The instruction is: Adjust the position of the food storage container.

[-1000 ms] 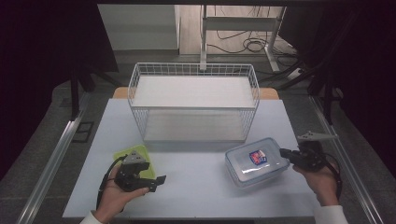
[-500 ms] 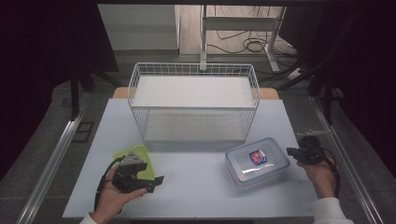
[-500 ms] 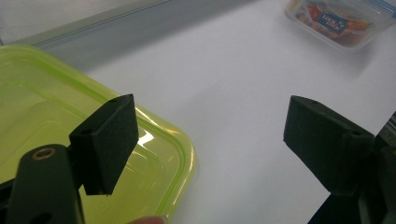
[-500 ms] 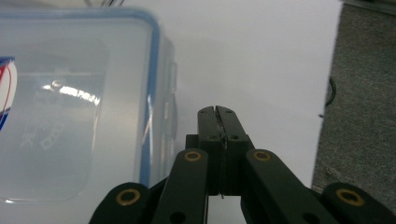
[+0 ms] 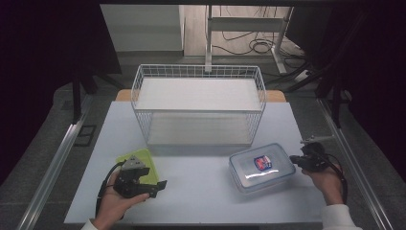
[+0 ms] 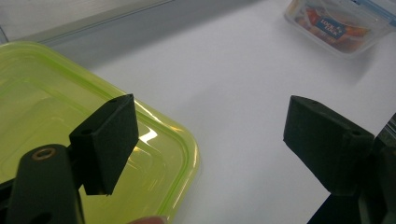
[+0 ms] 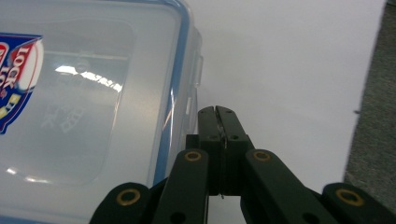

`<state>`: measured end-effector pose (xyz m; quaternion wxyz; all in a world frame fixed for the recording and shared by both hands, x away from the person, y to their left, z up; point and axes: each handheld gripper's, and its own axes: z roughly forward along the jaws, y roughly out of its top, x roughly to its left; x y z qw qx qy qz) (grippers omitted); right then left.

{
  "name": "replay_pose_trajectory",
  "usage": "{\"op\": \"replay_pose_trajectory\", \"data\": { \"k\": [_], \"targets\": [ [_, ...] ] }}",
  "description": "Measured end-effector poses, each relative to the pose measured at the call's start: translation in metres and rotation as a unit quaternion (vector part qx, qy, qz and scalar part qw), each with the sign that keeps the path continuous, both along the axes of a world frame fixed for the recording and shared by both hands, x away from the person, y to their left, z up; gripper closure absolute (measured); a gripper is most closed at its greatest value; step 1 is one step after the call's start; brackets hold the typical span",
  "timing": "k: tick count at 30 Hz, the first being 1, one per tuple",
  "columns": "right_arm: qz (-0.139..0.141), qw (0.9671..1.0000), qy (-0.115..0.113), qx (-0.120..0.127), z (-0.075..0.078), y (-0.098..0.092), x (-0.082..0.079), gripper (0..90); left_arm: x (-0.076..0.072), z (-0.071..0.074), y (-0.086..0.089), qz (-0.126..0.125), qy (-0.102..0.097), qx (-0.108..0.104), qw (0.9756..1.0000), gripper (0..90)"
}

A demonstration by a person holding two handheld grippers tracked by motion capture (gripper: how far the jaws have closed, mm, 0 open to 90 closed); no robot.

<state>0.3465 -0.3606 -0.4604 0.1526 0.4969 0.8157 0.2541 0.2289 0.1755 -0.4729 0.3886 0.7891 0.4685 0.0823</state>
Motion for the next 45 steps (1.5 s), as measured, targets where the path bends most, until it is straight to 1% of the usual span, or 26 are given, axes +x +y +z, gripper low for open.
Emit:
{"op": "replay_pose_trajectory", "data": {
  "k": [4, 6, 10, 13, 17, 19, 23, 24, 28, 29, 30, 34, 37, 38, 39, 41, 45],
  "targets": [
    [0.020, 0.9997, 0.007, 0.007, 0.001, 0.012, -0.011, 89.3, 0.000, 0.000, -0.001, -0.001, -0.001, 0.001, 1.0000, 18.0],
    [0.025, 0.9996, 0.005, 0.015, 0.002, 0.017, -0.015, 89.3, 0.001, 0.000, -0.001, -0.002, -0.001, 0.000, 1.0000, 18.0],
    [0.033, 0.9993, 0.011, 0.017, 0.001, 0.028, -0.020, 89.3, 0.001, 0.000, -0.002, -0.002, -0.002, 0.000, 1.0000, 18.0],
    [0.040, 0.9990, 0.013, 0.016, 0.001, 0.035, -0.022, 89.3, 0.001, 0.000, -0.002, -0.003, -0.001, 0.000, 1.0000, 18.0],
    [0.042, 0.9988, 0.020, 0.017, 0.002, 0.043, -0.026, 89.3, 0.002, 0.000, -0.001, 0.000, 0.001, -0.002, 1.0000, 18.0],
    [0.042, 0.9988, 0.020, 0.015, 0.002, 0.047, -0.028, 89.3, 0.002, 0.000, 0.000, 0.002, 0.001, -0.003, 1.0000, 18.0],
    [0.040, 0.9986, 0.026, 0.019, 0.002, 0.054, -0.035, 89.3, 0.002, 0.000, 0.000, 0.002, 0.002, -0.003, 1.0000, 18.0],
    [0.047, 0.9983, 0.030, 0.018, 0.003, 0.061, -0.040, 89.3, 0.002, 0.001, -0.001, 0.002, 0.001, -0.004, 1.0000, 18.0],
    [0.055, 0.9979, 0.033, 0.011, 0.003, 0.074, -0.045, 89.3, 0.002, 0.001, -0.001, 0.001, 0.001, -0.004, 1.0000, 18.0],
    [0.055, 0.9979, 0.033, 0.011, 0.003, 0.074, -0.045, 89.3, 0.002, 0.001, -0.001, 0.001, 0.001, -0.004, 1.0000, 18.0],
    [0.060, 0.9975, 0.035, 0.011, 0.003, 0.079, -0.047, 89.3, 0.002, 0.001, -0.001, 0.001, 0.001, -0.004, 1.0000, 18.0],
    [0.075, 0.9964, 0.038, 0.011, 0.004, 0.089, -0.052, 89.3, 0.002, 0.001, -0.001, 0.002, 0.001, -0.004, 1.0000, 18.0],
    [0.082, 0.9959, 0.037, 0.013, 0.004, 0.094, -0.054, 89.3, 0.002, 0.001, 0.000, 0.003, 0.001, -0.005, 1.0000, 18.0],
    [0.086, 0.9955, 0.036, 0.015, 0.005, 0.097, -0.055, 89.3, 0.002, 0.001, -0.001, 0.003, 0.002, -0.005, 1.0000, 18.0],
    [0.096, 0.9943, 0.037, 0.025, 0.003, 0.101, -0.055, 89.3, 0.002, 0.001, -0.001, 0.003, 0.002, -0.005, 1.0000, 18.0],
    [0.105, 0.9930, 0.039, 0.037, 0.002, 0.105, -0.056, 89.3, 0.002, 0.001, -0.001, 0.002, 0.001, -0.007, 1.0000, 18.0],
    [0.117, 0.9911, 0.034, 0.054, -0.001, 0.113, -0.055, 89.3, 0.002, 0.001, -0.001, 0.002, 0.001, -0.007, 1.0000, 18.0]
  ]
}}
